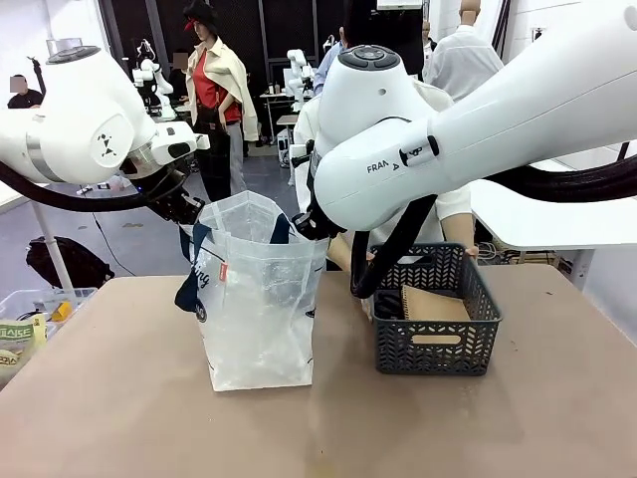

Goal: Transfer purchased items from the store into the shopping bag.
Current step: Move the Reusable shopping bag to the right side of the table.

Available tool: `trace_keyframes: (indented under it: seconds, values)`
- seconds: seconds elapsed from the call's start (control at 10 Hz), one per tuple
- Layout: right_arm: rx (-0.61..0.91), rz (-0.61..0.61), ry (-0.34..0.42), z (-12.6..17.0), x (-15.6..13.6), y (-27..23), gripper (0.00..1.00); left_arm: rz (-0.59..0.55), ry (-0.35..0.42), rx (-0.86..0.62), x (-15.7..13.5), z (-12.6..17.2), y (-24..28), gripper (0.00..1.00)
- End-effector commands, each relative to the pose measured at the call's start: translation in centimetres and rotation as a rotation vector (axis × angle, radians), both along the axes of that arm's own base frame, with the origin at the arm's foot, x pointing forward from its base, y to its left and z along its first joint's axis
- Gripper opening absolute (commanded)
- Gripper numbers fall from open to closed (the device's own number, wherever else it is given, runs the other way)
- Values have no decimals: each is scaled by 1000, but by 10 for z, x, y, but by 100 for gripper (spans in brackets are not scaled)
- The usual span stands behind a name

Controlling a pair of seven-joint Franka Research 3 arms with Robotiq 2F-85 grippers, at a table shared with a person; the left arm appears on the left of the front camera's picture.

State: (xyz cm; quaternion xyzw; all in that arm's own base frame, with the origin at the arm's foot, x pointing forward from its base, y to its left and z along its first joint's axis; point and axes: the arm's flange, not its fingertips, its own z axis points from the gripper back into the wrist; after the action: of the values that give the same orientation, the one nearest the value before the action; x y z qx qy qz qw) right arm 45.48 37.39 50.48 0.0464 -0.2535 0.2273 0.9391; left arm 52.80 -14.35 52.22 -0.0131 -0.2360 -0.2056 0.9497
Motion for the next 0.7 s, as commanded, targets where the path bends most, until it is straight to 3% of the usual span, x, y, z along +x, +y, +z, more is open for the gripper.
trace_keyframes:
  seconds: [0.0, 0.6]
  values:
    - [2, 1, 3, -1, 0, 1, 0, 5, 0, 3, -1, 3, 2, 0]
    - [2, 1, 3, -1, 0, 1, 0, 5, 0, 3, -1, 3, 2, 0]
